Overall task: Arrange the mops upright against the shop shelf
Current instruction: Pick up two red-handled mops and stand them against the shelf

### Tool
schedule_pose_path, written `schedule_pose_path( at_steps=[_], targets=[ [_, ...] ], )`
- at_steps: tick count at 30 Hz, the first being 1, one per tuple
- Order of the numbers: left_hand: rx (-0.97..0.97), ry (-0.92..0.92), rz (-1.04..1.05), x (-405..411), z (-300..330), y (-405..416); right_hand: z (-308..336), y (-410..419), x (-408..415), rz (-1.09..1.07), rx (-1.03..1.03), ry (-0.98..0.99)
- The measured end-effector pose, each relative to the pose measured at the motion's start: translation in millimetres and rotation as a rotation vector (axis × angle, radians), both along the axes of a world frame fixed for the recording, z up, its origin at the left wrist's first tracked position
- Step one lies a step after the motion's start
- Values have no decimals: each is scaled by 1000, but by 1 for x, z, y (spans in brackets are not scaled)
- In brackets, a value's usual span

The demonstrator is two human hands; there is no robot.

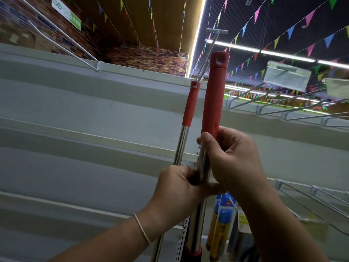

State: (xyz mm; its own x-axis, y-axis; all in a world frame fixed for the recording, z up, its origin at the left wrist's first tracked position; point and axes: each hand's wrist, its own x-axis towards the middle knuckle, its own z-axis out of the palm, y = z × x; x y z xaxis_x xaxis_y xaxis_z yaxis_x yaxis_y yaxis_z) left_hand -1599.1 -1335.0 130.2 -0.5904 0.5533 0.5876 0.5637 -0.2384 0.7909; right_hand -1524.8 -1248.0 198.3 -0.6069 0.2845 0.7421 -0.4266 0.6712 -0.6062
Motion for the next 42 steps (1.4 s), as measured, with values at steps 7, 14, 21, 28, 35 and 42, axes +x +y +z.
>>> schedule_pose_path(
  at_steps=[7,14,21,28,35,42],
  targets=[
    [-143,-52,-10,-2,-30,-5,2,0,-5,12,-24,-49],
    [-55,-37,28,-8,-32,-5,11,-5,-10,0,-32,-21],
    [6,-79,81,-12,-28,1,22,-3,-15,-22,-24,-47],
    [-27,-107,133,-22,-30,7,18,0,-37,-64,-56,-91],
    [-40,-181,151,-42,-38,27,5,2,-77,-205,-232,-44],
    [-103,-211,201,-65,-31,40,4,1,-114,-304,-313,10]
  ],
)
